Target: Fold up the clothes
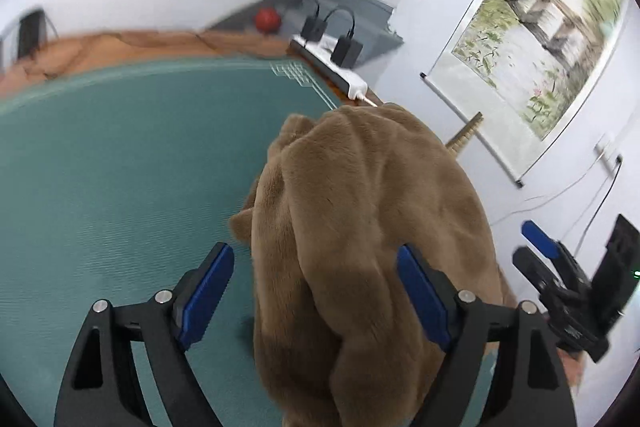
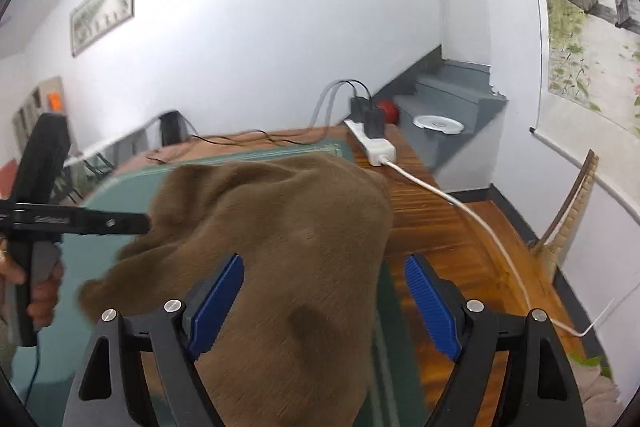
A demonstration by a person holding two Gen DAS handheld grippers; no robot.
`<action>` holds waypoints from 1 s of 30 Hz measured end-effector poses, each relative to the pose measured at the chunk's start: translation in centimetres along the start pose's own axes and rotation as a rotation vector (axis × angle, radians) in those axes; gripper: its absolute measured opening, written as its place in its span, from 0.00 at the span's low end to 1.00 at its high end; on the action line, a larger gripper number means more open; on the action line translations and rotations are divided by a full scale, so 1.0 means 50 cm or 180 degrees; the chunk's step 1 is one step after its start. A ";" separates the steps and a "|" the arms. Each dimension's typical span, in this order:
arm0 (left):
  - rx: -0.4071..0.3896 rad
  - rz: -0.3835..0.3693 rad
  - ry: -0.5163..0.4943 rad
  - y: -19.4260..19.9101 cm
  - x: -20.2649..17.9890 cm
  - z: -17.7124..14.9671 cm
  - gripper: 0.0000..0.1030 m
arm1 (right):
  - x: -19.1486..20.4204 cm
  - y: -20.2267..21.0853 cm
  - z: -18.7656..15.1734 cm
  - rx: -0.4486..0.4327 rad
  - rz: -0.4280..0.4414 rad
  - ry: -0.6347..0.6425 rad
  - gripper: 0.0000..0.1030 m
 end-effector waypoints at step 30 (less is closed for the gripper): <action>-0.0408 0.0920 -0.0142 0.092 -0.064 -0.156 0.99 | 0.020 0.086 -0.134 0.0303 -0.0407 -0.0301 0.99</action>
Point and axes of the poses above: each gripper's, at about its wrist camera, not at the fingertips, and y roughly against the way its jaws point, x to its left, z to its top, the point moved 5 cm from there along -y, roughly the way its jaws point, and after that the axes turned 8 degrees about -x, right-handed, at the moved point
